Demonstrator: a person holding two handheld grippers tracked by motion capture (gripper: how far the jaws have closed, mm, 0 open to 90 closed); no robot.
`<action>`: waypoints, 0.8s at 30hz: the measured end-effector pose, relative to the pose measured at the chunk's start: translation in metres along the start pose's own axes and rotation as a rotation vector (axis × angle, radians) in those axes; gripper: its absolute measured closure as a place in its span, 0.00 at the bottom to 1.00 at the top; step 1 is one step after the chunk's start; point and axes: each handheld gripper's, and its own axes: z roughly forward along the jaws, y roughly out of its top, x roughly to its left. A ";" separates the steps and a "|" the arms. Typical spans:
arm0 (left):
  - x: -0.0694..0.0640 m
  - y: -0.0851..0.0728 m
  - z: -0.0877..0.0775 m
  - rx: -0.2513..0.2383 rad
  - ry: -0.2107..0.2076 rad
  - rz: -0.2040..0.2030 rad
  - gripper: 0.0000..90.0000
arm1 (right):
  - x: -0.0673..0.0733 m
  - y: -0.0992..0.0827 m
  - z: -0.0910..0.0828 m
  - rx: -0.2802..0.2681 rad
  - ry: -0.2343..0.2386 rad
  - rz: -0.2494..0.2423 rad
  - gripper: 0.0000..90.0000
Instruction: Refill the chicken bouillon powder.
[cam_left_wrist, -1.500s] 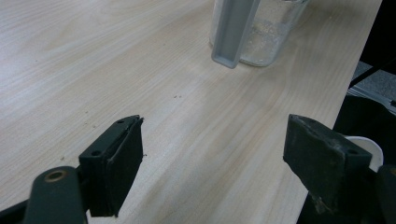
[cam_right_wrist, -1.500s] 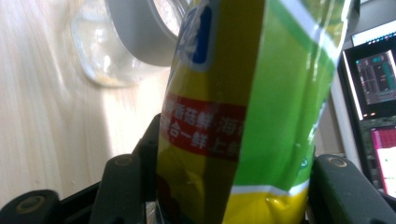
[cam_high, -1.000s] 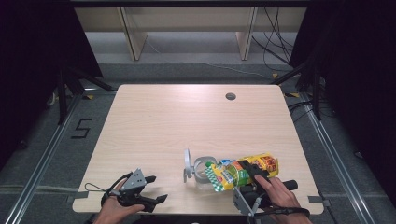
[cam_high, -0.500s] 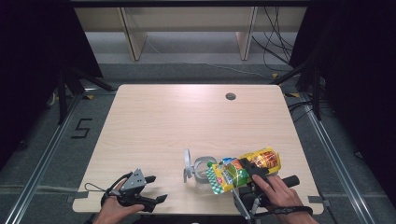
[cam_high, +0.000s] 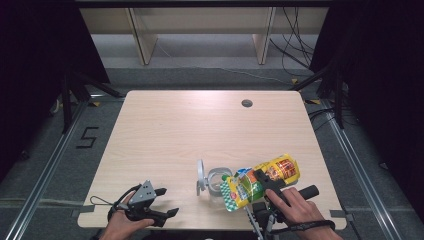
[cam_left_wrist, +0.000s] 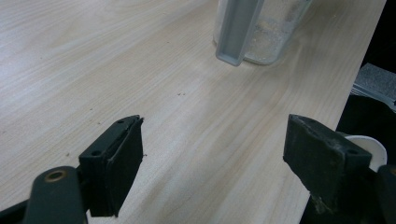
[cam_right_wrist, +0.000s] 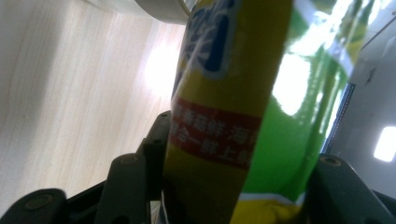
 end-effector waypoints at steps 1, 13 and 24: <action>0.000 0.000 0.000 0.007 0.004 0.007 0.22 | -0.002 0.000 0.000 -0.006 -0.006 -0.036 0.58; 0.001 0.000 0.000 0.006 -0.002 0.003 0.22 | -0.002 0.002 0.000 -0.004 -0.026 -0.079 0.59; 0.001 -0.001 0.000 0.010 0.008 0.009 0.22 | -0.005 0.004 0.000 -0.021 -0.047 -0.166 0.59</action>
